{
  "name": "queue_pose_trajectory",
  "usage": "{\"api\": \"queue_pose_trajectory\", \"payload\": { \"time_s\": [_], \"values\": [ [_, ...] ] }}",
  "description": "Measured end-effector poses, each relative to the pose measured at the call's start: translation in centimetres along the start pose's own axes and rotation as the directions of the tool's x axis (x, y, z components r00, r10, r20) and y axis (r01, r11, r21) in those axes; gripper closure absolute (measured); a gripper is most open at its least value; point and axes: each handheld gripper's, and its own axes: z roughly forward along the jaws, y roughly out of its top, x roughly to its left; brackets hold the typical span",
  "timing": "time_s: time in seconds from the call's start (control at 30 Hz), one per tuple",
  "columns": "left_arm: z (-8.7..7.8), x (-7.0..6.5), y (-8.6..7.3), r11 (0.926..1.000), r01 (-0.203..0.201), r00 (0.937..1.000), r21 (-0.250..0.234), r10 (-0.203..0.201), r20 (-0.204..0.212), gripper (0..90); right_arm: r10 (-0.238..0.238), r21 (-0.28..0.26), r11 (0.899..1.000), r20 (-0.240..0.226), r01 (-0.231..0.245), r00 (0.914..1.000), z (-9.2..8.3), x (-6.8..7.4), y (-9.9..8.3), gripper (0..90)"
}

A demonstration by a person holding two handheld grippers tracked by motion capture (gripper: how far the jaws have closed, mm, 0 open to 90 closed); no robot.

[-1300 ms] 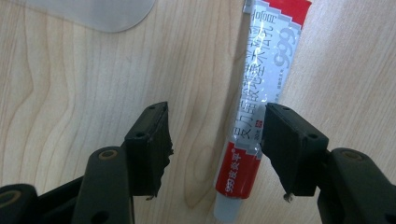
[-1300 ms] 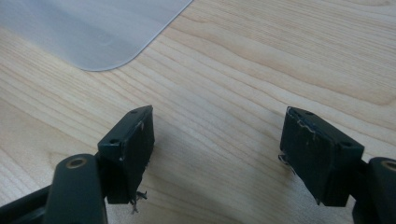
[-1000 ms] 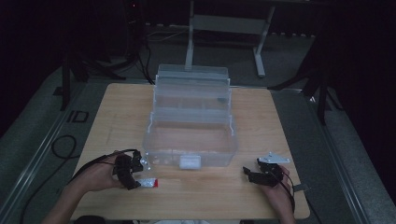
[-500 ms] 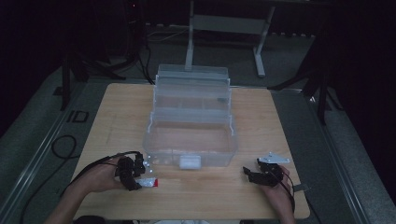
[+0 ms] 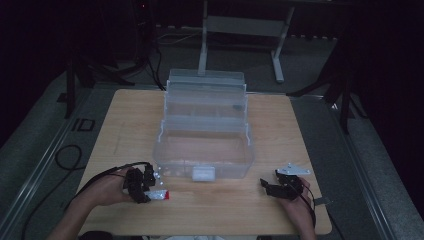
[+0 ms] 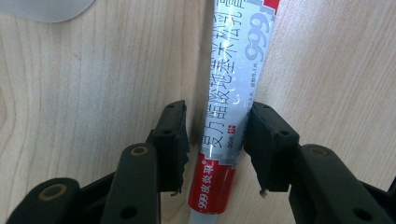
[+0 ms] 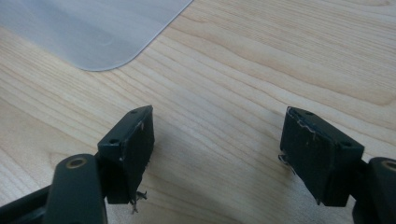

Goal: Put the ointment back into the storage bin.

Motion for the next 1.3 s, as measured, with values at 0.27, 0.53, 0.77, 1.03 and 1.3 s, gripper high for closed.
{"api": "queue_pose_trajectory", "payload": {
  "time_s": [0.27, 0.53, 0.77, 1.03, 1.3],
  "values": [
    [0.0, 0.0, 0.4, 0.9993, 0.01, 0.9998, 0.035, -0.009, -0.015, 65.8, 0.0, 0.0, 1.0, 0.0, 0.0, 1.0, 0.0, 0.0, 0.0, 25.7],
    [0.0, 0.0, 0.4, 0.9989, 0.026, 0.9995, 0.039, -0.025, -0.019, 70.0, 0.0, 0.0, 1.0, 0.0, 0.0, 1.0, 0.0, 0.0, 0.0, 25.7],
    [0.0, 0.0, 0.4, 0.9988, 0.032, 0.9993, 0.036, -0.031, -0.02, 70.4, 0.0, 0.0, 1.0, 0.0, 0.0, 1.0, 0.0, 0.0, 0.0, 25.7],
    [-0.2, 0.1, 0.2, 0.9988, 0.037, 0.9992, 0.032, -0.037, -0.017, 70.4, 0.0, 0.0, 1.0, 0.0, 0.0, 1.0, 0.0, 0.0, 0.0, 25.7],
    [-1.2, 0.0, -0.1, 0.9991, 0.042, 0.9989, 0.006, -0.042, -0.021, 70.5, 0.0, 0.0, 1.0, 0.0, 0.0, 1.0, 0.0, 0.0, 0.0, 25.7]
  ]
}}
